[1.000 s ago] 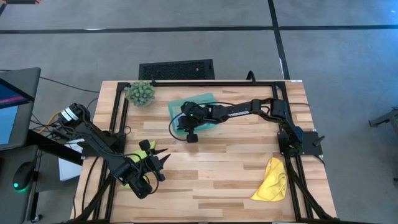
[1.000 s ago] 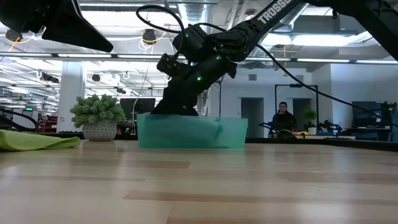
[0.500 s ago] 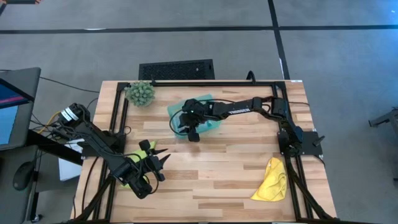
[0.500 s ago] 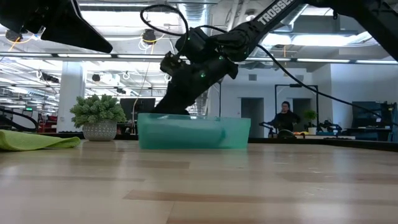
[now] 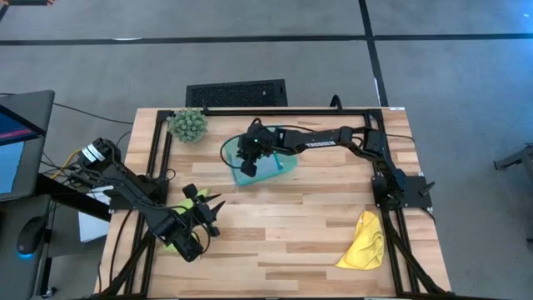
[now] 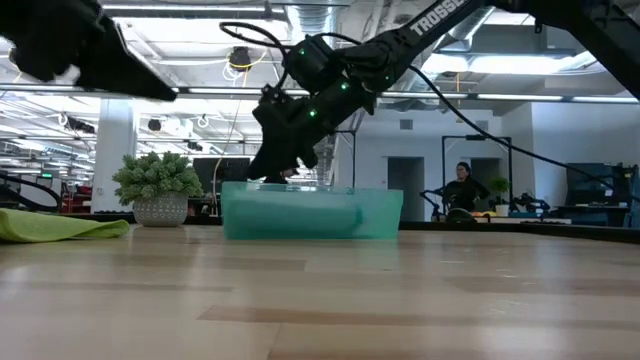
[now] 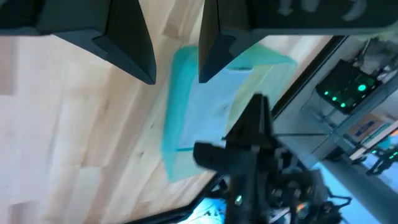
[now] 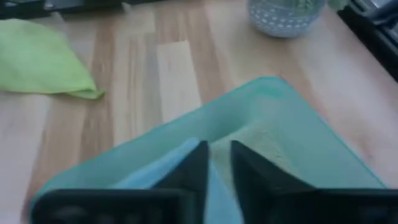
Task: Fold microfiber towels
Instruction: Put the blue towel into the bin
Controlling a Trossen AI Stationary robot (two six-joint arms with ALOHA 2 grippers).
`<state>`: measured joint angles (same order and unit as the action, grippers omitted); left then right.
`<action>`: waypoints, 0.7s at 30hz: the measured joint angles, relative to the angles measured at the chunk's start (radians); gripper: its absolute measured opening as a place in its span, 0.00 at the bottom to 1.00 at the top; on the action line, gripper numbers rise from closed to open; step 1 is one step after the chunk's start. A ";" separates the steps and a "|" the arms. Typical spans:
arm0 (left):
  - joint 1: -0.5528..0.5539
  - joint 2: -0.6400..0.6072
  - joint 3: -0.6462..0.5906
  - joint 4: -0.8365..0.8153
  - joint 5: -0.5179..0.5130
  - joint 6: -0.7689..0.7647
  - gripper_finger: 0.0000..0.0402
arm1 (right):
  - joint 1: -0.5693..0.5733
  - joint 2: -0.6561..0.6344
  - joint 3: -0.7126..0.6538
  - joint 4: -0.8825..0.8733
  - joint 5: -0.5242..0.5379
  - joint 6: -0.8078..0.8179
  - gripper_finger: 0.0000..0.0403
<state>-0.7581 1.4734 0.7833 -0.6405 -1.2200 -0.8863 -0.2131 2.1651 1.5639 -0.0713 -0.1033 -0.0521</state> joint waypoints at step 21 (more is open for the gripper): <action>0.088 0.000 -0.117 0.033 0.035 -0.143 0.28 | 0.037 0.099 -0.002 0.035 -0.175 0.026 0.06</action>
<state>-0.6697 1.4734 0.6662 -0.6079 -1.1850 -1.0290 -0.1765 2.2638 1.5620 -0.0364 -0.2788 -0.0262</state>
